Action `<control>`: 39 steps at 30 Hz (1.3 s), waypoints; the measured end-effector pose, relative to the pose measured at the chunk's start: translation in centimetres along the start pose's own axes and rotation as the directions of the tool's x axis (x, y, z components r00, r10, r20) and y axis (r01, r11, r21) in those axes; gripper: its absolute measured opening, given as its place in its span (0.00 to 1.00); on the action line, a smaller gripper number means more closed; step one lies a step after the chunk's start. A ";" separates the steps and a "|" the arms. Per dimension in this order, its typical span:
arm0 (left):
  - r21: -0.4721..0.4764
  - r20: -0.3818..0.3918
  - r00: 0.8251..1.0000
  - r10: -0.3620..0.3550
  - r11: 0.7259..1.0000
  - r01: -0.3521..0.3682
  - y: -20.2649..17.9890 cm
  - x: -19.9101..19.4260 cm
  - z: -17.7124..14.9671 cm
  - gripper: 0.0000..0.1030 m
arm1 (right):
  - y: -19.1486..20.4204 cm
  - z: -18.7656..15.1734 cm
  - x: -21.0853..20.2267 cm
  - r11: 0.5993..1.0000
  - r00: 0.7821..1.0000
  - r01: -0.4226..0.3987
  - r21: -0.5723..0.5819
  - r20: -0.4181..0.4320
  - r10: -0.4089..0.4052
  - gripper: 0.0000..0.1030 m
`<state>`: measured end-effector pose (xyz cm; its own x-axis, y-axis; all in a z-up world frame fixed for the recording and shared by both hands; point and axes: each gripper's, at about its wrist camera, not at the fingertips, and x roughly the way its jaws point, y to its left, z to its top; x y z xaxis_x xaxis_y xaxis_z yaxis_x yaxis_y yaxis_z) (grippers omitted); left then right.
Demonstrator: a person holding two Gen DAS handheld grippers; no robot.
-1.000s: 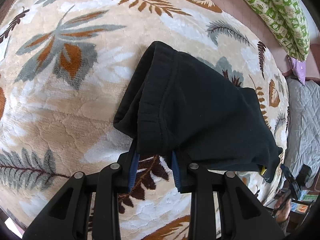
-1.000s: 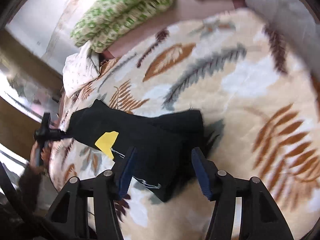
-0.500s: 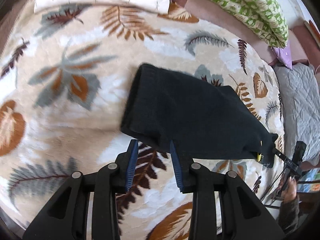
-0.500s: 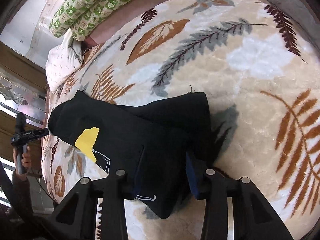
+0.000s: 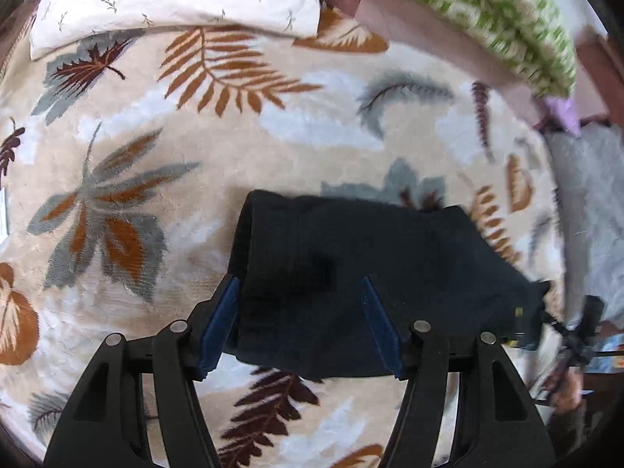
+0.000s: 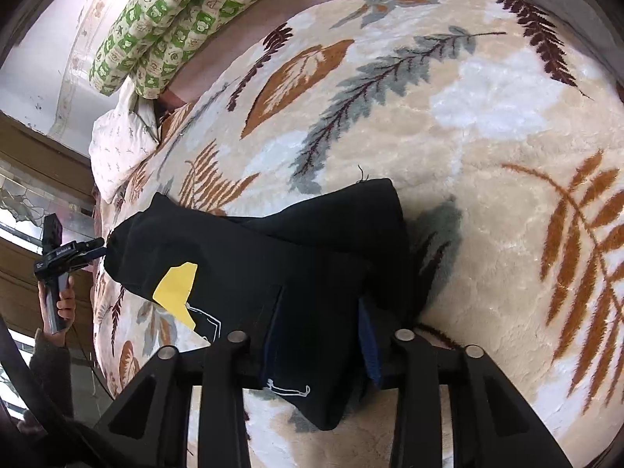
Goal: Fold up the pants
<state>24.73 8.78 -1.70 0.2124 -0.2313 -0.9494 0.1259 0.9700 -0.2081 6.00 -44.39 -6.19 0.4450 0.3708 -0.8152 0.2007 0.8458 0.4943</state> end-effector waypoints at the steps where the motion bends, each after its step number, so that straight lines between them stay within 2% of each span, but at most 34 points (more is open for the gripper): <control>1: 0.005 0.009 1.000 0.020 1.000 -0.020 -0.2 0.1 -0.1 0.56 | 0.0 0.1 0.1 1.000 1.000 0.013 -0.009 0.001 -0.013 0.03; 2: 0.003 0.012 1.000 0.027 1.000 -0.027 -0.3 0.2 -0.1 0.43 | 0.1 0.1 0.2 1.000 1.000 0.020 -0.014 -0.001 -0.020 0.03; 5: -0.005 0.024 0.999 0.045 0.999 -0.045 -0.1 0.1 -0.2 0.30 | 0.5 0.2 -0.1 0.999 0.999 0.042 -0.035 0.021 -0.041 0.03; 8: -0.015 0.050 0.998 0.036 0.999 -0.035 0.5 -0.8 -0.4 0.28 | 1.0 0.6 -1.6 0.997 0.996 0.059 -0.051 0.067 -0.055 0.02; 10: -0.023 0.065 0.997 0.033 0.999 -0.031 0.8 -1.4 -0.5 0.23 | 1.1 1.1 -2.4 0.998 0.996 0.045 -0.049 0.078 -0.041 0.02; 15: -0.044 0.081 0.995 0.061 0.997 -0.057 1.4 -2.0 -0.4 0.22 | 2.0 2.6 -3.9 0.994 0.992 0.073 -0.079 0.106 -0.064 0.02; 21: -0.040 0.035 0.995 0.098 0.995 -0.096 1.9 -0.1 -0.3 0.23 | 1.4 3.8 -2.8 0.989 0.988 0.128 -0.074 0.097 -0.120 0.03; 25: -0.016 0.012 0.992 0.124 0.992 -0.123 1.9 0.9 -0.1 0.23 | -0.3 3.9 -1.5 0.988 0.985 0.152 -0.040 0.083 -0.149 0.03; 30: 0.044 0.008 0.979 0.202 0.978 -0.203 1.1 1.3 -0.4 0.25 | -1.3 3.2 -0.2 0.984 0.983 0.177 -0.031 0.064 -0.175 0.04; 32: 0.063 0.001 0.972 0.235 0.970 -0.235 0.9 1.3 -0.8 0.31 | -1.3 3.1 -0.4 0.982 0.980 0.188 -0.022 0.073 -0.186 0.11; 33: 0.070 -0.002 0.966 0.257 0.964 -0.256 0.9 1.3 -0.9 0.34 | -1.3 3.1 -0.5 0.980 0.978 0.196 -0.019 0.073 -0.195 0.20; 34: 0.074 -0.008 0.958 0.286 0.956 -0.285 1.1 1.2 -1.1 0.41 | -1.3 3.0 -0.6 0.976 0.974 0.216 -0.020 0.070 -0.214 0.22; 35: 0.073 -0.009 0.956 0.292 0.954 -0.291 1.1 1.1 -1.2 0.42 | -1.2 2.9 -0.8 0.974 0.972 0.225 -0.028 0.071 -0.223 0.22; 37: 0.057 -0.015 0.959 0.284 0.957 -0.283 1.6 0.5 -1.5 0.42 | -0.9 2.9 -1.4 0.970 0.968 0.242 -0.032 0.074 -0.239 0.22; 39: 0.026 0.001 0.968 0.250 0.968 -0.250 2.4 -0.7 -1.7 0.42 | -0.5 2.8 -2.5 0.971 0.967 0.237 -0.026 0.097 -0.234 0.22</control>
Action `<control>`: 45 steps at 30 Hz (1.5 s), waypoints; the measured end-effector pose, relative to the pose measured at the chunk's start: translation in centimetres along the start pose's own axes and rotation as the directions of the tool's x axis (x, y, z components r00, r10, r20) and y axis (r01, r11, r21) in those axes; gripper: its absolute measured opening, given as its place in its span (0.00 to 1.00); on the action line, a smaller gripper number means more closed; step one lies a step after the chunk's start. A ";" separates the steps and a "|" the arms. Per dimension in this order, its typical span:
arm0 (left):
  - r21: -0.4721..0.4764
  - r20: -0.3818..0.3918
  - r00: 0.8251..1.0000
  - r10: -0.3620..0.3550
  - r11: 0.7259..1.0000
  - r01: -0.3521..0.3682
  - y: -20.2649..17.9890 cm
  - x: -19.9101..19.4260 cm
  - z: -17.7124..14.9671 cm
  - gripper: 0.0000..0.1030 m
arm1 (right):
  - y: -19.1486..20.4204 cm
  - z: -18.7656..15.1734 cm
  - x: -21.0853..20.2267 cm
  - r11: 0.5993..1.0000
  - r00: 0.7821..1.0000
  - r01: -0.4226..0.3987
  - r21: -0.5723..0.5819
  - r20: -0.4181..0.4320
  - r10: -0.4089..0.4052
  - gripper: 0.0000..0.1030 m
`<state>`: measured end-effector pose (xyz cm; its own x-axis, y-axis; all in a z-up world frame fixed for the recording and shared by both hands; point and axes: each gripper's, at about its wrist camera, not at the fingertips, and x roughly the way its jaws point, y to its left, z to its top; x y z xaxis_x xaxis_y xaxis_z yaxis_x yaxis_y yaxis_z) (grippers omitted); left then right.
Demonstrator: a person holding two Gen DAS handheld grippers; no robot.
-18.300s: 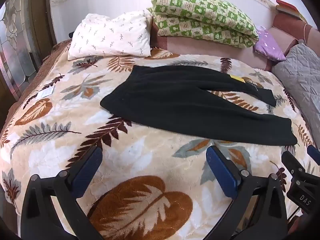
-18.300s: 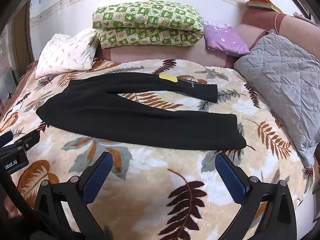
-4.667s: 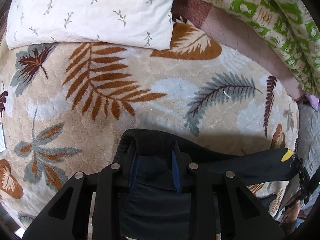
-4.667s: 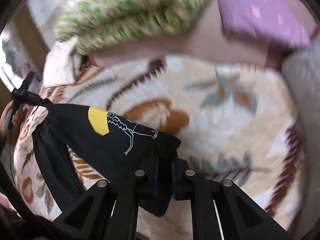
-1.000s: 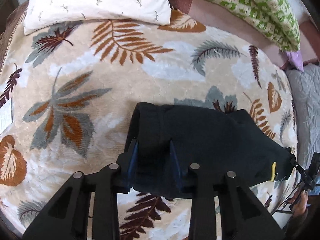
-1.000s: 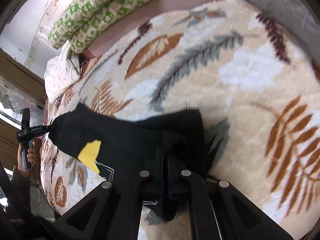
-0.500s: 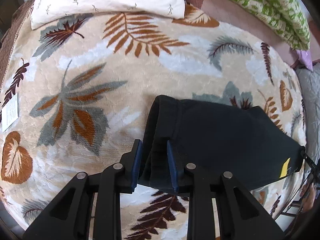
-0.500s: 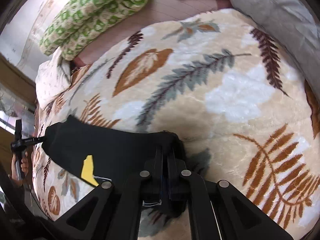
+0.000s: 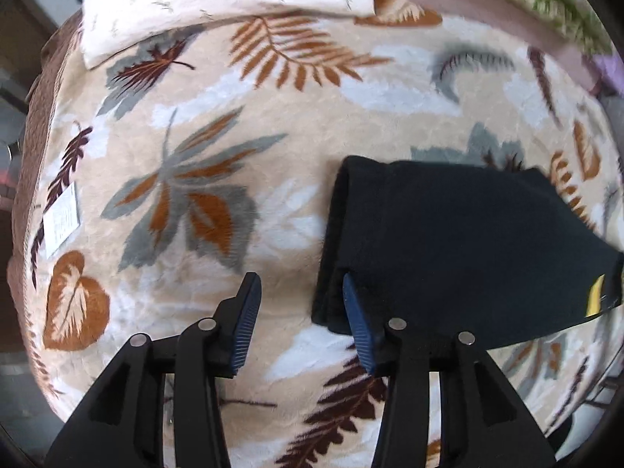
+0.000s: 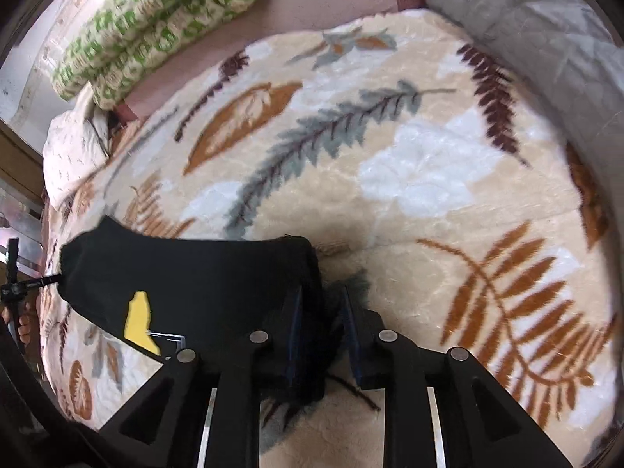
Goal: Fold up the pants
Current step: 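Bring the right tool toward the left tool over the folded pants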
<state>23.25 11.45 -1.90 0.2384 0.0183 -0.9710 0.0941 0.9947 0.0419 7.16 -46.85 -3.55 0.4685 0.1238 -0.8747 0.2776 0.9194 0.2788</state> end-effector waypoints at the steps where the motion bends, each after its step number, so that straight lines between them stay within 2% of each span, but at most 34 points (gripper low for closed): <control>1: -0.023 0.018 1.000 -0.023 0.999 0.024 0.7 -0.9 -0.1 0.41 | 0.2 0.1 -0.7 1.000 1.000 -0.012 0.006 0.016 0.012 0.22; 4: -0.048 0.050 0.991 -0.121 0.991 0.124 0.6 -3.2 -0.2 0.41 | 2.4 0.4 -2.7 0.997 0.997 -0.056 -0.048 0.054 0.059 0.22; 6: -0.032 0.073 0.987 -0.142 0.989 0.144 -0.7 -4.3 0.1 0.42 | 4.9 0.6 -3.0 0.988 0.992 -0.116 -0.106 0.039 0.121 0.22; 9: -0.007 0.084 0.972 -0.221 0.975 0.222 -3.8 -5.7 0.7 0.42 | 9.7 1.3 -2.3 0.958 0.975 -0.221 -0.182 -0.006 0.224 0.24; 10: 0.005 0.070 0.963 -0.261 0.965 0.261 -5.1 -5.7 1.3 0.42 | 12.0 1.8 -1.6 0.941 0.963 -0.267 -0.208 -0.027 0.267 0.24; 11: 0.016 0.059 0.960 -0.272 0.962 0.272 -5.8 -5.5 1.7 0.42 | 13.7 2.6 -1.0 0.926 0.952 -0.305 -0.222 -0.044 0.303 0.24; 14: 0.069 -0.012 0.962 -0.273 0.959 0.273 -8.8 -4.1 4.0 0.42 | 19.0 4.5 1.5 0.876 0.916 -0.402 -0.266 -0.098 0.390 0.24; 17: 0.092 -0.108 0.952 -0.287 0.950 0.297 -10.6 -2.1 5.9 0.42 | 23.5 6.1 5.0 0.840 0.891 -0.453 -0.299 -0.170 0.420 0.26; 20: 0.203 -0.137 0.961 -0.241 0.942 0.266 -12.9 -1.5 6.9 0.42 | 26.5 7.3 9.1 0.834 0.888 -0.454 -0.314 -0.243 0.392 0.27; 23: 0.343 -0.155 0.966 -0.207 0.906 0.249 -14.6 -0.9 7.9 0.42 | 27.8 7.9 11.8 0.835 0.885 -0.451 -0.315 -0.279 0.373 0.27; 25: 0.408 -0.155 0.969 -0.190 0.882 0.238 -15.1 -0.5 8.3 0.42 | 28.2 8.2 13.3 0.835 0.889 -0.437 -0.335 -0.304 0.343 0.27; 26: 0.429 -0.150 0.971 -0.183 0.873 0.231 -15.2 -0.4 8.5 0.42 | 28.1 8.2 13.7 0.830 0.884 -0.444 -0.337 -0.317 0.343 0.27; 29: 0.531 -0.154 0.971 -0.184 0.813 0.238 -15.9 -0.3 8.7 0.42 | 28.3 8.7 14.9 0.813 0.875 -0.457 -0.360 -0.346 0.339 0.29; 31: 0.589 -0.160 0.972 -0.174 0.773 0.235 -16.5 0.1 8.6 0.43 | 28.3 9.0 15.5 0.813 0.880 -0.447 -0.373 -0.348 0.324 0.36; 34: 0.628 -0.198 0.964 -0.175 0.732 0.262 -17.1 0.8 8.1 0.43 | 28.1 9.3 16.5 0.809 0.867 -0.465 -0.358 -0.367 0.336 0.36; 37: 0.673 -0.206 0.967 -0.149 0.695 0.251 -17.5 1.6 7.2 0.43 | 28.5 8.9 17.3 0.791 0.851 -0.487 -0.369 -0.403 0.336 0.36; 39: 0.692 -0.216 0.969 -0.117 0.682 0.237 -17.6 2.5 6.8 0.43 | 28.9 8.5 17.7 0.781 0.850 -0.487 -0.391 -0.419 0.320 0.36; 41: 0.706 -0.200 0.975 -0.101 0.675 0.214 -17.9 2.9 6.4 0.43 | 29.3 8.2 17.7 0.765 0.852 -0.488 -0.420 -0.419 0.314 0.30; 42: 0.708 -0.182 0.980 -0.084 0.680 0.190 -18.1 3.1 6.4 0.43 | 29.4 8.2 17.7 0.758 0.851 -0.493 -0.428 -0.420 0.316 0.18; 43: 0.702 -0.173 0.982 -0.076 0.690 0.177 -18.2 3.3 6.5 0.42 | 29.5 8.1 17.7 0.751 0.851 -0.494 -0.438 -0.422 0.314 0.11; 44: 0.694 -0.164 0.984 -0.073 0.700 0.168 -18.3 3.5 6.6 0.34 | 29.5 8.1 17.7 0.750 0.858 -0.483 -0.452 -0.416 0.302 0.11; 45: 0.691 -0.162 0.984 -0.072 0.704 0.165 -18.3 3.6 6.6 0.31 | 29.5 8.1 17.6 0.748 0.862 -0.477 -0.461 -0.411 0.296 0.09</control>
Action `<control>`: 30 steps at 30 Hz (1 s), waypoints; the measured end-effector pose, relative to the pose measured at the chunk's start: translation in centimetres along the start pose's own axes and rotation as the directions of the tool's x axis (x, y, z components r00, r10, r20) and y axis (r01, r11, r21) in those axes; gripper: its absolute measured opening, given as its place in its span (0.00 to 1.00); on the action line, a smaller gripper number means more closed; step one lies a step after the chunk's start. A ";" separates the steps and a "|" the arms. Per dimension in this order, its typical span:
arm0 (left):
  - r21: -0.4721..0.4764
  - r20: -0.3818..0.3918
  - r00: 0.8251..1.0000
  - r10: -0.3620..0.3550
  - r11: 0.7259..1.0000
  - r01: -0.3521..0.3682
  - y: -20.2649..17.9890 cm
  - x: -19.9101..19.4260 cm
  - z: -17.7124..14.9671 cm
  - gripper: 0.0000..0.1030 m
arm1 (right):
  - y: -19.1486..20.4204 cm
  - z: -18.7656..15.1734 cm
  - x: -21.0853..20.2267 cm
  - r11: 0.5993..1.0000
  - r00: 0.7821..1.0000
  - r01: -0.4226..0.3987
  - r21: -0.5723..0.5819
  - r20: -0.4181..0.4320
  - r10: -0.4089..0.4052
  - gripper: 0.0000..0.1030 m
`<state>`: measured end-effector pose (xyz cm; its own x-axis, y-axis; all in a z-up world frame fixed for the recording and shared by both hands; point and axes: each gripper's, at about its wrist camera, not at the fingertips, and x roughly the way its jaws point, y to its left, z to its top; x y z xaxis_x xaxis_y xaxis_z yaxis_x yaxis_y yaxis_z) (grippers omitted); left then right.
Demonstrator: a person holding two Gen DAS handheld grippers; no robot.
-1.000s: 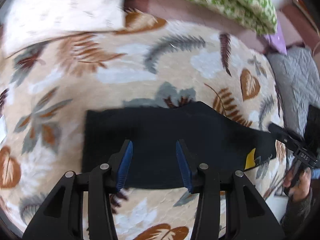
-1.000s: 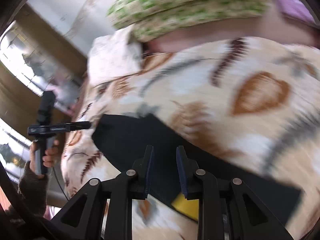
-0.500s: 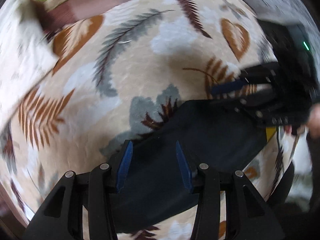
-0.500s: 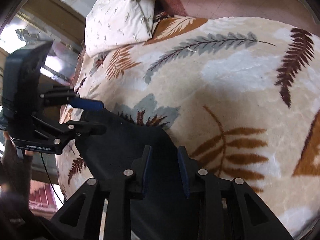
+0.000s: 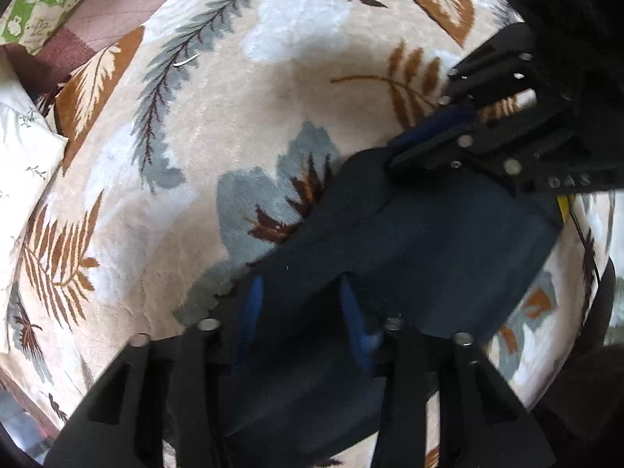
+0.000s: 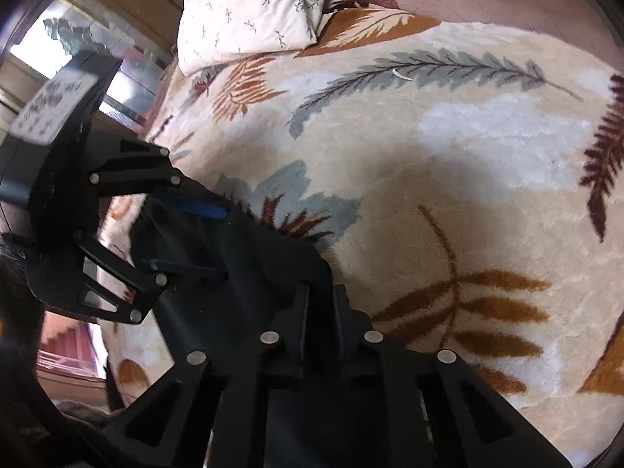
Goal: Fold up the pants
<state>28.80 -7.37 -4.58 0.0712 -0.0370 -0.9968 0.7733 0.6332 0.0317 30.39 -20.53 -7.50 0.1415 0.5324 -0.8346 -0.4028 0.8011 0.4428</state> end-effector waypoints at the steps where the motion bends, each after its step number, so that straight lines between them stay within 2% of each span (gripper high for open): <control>1: -0.009 0.004 1.000 0.012 1.000 -0.012 0.0 0.1 0.1 0.30 | 0.1 0.0 -0.2 1.000 1.000 0.015 -0.009 0.012 -0.014 0.06; 4: 0.005 0.012 0.999 0.045 0.999 -0.045 -0.6 0.0 -0.2 0.21 | -0.1 -0.2 -1.1 0.999 0.999 0.034 -0.011 0.042 -0.033 0.04; 8: 0.021 -0.010 0.997 0.070 0.997 -0.070 -1.1 -0.2 -0.9 0.20 | 0.3 0.0 -1.8 0.997 0.995 0.074 -0.026 0.070 -0.072 0.03; 11: 0.003 0.069 0.996 0.050 0.999 -0.050 -1.3 -2.3 -0.7 0.20 | 0.1 0.2 -1.7 0.997 0.995 0.074 -0.010 0.071 -0.073 0.03; 13: 0.008 0.125 0.989 0.079 0.997 -0.081 -1.1 -3.4 -0.5 0.23 | 0.1 0.1 -1.3 0.996 0.995 0.083 -0.015 0.059 -0.082 0.03; 15: 0.043 0.118 0.988 0.102 0.993 -0.108 -1.6 -3.0 -0.1 0.28 | 0.1 0.2 -1.2 0.997 0.995 0.081 -0.005 0.064 -0.080 0.03; 18: 0.108 0.043 0.992 0.118 0.987 -0.122 -2.5 -0.4 0.2 0.30 | 0.0 0.0 -1.2 0.997 0.994 0.081 0.003 0.071 -0.081 0.03; 21: 0.109 0.059 0.986 0.154 0.981 -0.160 -3.1 0.4 0.4 0.30 | 0.0 0.1 -1.0 0.996 0.993 0.091 0.004 0.072 -0.091 0.03; 22: 0.090 0.052 0.988 0.147 0.984 -0.152 -2.9 0.4 0.5 0.28 | 0.0 0.1 -1.0 0.995 0.992 0.101 0.001 0.078 -0.100 0.03; 23: 0.076 0.049 0.990 0.136 0.987 -0.139 -2.7 0.3 0.7 0.18 | 0.0 0.1 -0.9 0.995 0.991 0.103 0.003 0.082 -0.103 0.03; 25: 0.071 0.056 0.988 0.140 0.987 -0.144 -2.6 -0.2 0.3 0.09 | -0.2 0.1 -1.1 0.994 0.990 0.109 0.012 0.089 -0.109 0.03; 29: 0.049 0.079 0.974 0.211 0.975 -0.215 -2.7 -0.7 1.6 0.02 | -0.7 0.3 -1.9 0.994 0.987 0.104 0.034 0.119 -0.108 0.03; 30: 0.037 0.066 0.969 0.238 0.970 -0.241 -2.4 -0.5 1.5 0.02 | -0.9 0.3 -2.1 0.993 0.986 0.111 0.043 0.122 -0.116 0.00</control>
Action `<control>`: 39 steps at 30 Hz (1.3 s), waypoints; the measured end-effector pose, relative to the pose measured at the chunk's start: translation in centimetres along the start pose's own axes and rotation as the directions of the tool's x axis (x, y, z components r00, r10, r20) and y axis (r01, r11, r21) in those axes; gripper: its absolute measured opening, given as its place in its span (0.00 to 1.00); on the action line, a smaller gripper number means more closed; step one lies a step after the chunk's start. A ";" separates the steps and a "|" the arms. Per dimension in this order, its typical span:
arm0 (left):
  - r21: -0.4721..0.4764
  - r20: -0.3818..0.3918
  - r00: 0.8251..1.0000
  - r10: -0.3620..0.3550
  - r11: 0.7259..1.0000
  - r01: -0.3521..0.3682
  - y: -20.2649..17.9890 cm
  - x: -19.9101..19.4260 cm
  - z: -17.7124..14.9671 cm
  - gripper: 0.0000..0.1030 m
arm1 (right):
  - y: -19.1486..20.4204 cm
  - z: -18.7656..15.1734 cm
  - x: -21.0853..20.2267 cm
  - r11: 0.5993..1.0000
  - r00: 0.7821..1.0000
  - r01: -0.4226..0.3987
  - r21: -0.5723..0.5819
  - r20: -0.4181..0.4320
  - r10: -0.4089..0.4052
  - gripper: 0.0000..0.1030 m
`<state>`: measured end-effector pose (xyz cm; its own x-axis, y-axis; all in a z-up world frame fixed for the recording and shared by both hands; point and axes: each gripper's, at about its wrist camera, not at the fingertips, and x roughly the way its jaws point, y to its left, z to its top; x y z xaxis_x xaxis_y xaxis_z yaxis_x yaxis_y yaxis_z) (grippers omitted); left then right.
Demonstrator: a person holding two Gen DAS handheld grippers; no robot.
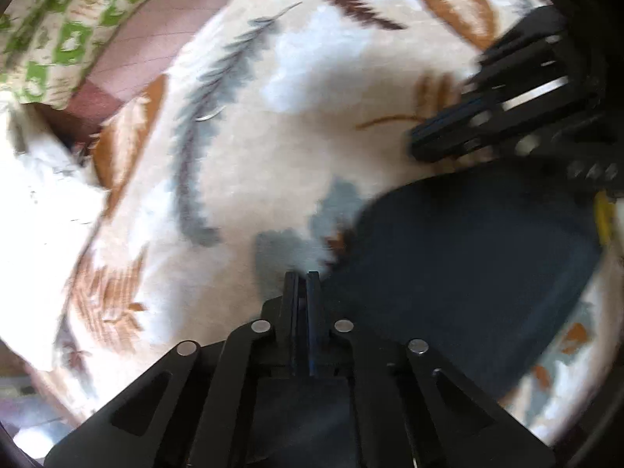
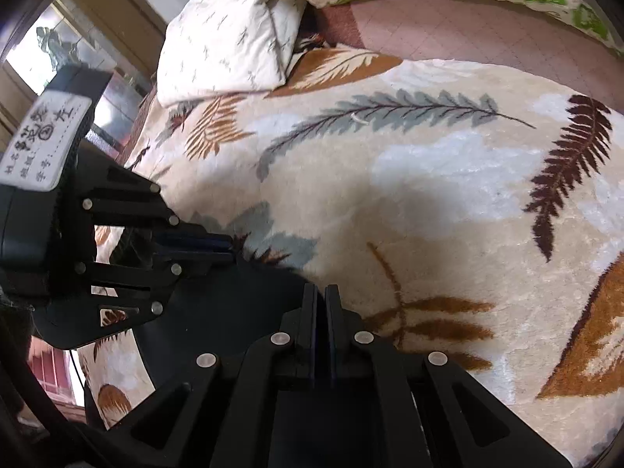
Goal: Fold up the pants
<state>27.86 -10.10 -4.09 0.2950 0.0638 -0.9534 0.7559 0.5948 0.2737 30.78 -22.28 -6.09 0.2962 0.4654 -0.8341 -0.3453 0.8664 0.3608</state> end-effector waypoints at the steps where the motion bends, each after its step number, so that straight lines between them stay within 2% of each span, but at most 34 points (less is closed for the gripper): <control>1: -0.004 -0.029 1.000 0.008 1.000 -0.008 0.2 0.6 -0.3 0.02 | -0.5 0.0 0.1 1.000 1.000 0.018 0.018 -0.006 -0.018 0.00; 3: 0.016 -0.047 0.999 0.004 1.000 -0.003 -0.4 1.3 -1.0 0.02 | -1.4 -0.3 0.2 0.999 1.000 0.022 0.043 -0.012 -0.021 0.00; 5: 0.013 -0.031 0.999 0.022 1.000 -0.022 -0.6 1.0 -1.2 0.02 | -2.0 -0.8 0.0 0.998 1.000 0.012 0.066 -0.009 -0.012 0.00; 7: -0.040 -0.037 0.999 0.011 0.999 -0.012 -0.3 0.9 -1.1 0.02 | -2.3 -1.0 -0.2 0.996 1.000 0.020 0.082 -0.001 -0.020 0.00; 12: -0.158 -0.065 0.996 0.066 0.984 -0.076 1.2 0.6 -2.9 0.02 | -1.3 -2.2 -2.0 0.993 1.000 -0.011 0.114 0.026 0.008 0.05; 16: -0.289 -0.035 0.999 -0.005 0.957 -0.005 2.1 -0.9 -5.8 0.03 | 0.1 -4.5 -3.0 0.989 1.000 -0.023 0.146 0.023 0.020 0.10; 18: -0.336 -0.008 1.000 -0.015 0.942 0.011 2.1 -2.0 -7.2 0.04 | 0.9 -6.1 -3.2 0.987 0.999 -0.036 0.153 0.020 0.033 0.14; 20: -0.367 0.017 1.000 -0.004 0.930 0.010 2.0 -3.5 -8.7 0.11 | 1.2 -7.5 -3.4 0.983 0.999 -0.043 0.179 0.025 0.040 0.14; 22: -0.407 0.039 0.999 -0.022 0.913 0.036 1.5 -4.9 -10.5 0.20 | 1.3 -9.1 -4.4 0.974 0.997 -0.065 0.215 0.056 0.054 0.14; 26: -0.468 0.083 0.991 -0.109 0.873 0.135 0.4 -6.0 -12.9 0.21 | 1.5 -11.8 -6.8 0.961 0.990 -0.090 0.261 0.126 0.059 0.15; 27: -0.479 0.093 0.987 -0.131 0.863 0.160 -0.6 -6.6 -12.7 0.21 | 1.4 -12.8 -7.5 0.956 0.989 -0.092 0.277 0.139 0.055 0.19; 32: -0.466 0.144 0.979 -0.146 0.862 0.198 -4.4 -6.9 -11.4 0.21 | 0.9 -17.0 -11.2 0.937 0.982 -0.088 0.339 0.185 0.025 0.20; 36: -0.432 0.161 0.970 -0.180 0.871 0.233 -8.0 -7.1 -9.9 0.21 | -0.9 -20.1 -15.1 0.913 0.978 -0.045 0.405 0.204 -0.042 0.35; 39: -0.391 0.150 0.964 -0.220 0.882 0.262 -10.5 -7.0 -8.9 0.21 | -2.2 -22.9 -18.0 0.889 0.966 -0.054 0.455 0.248 -0.068 0.35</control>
<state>12.62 -9.70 -1.43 0.2060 -0.1897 -0.9600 0.5156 0.8548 -0.0583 5.80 -36.73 -1.39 0.5306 0.4354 -0.7272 0.0819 0.8276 0.5553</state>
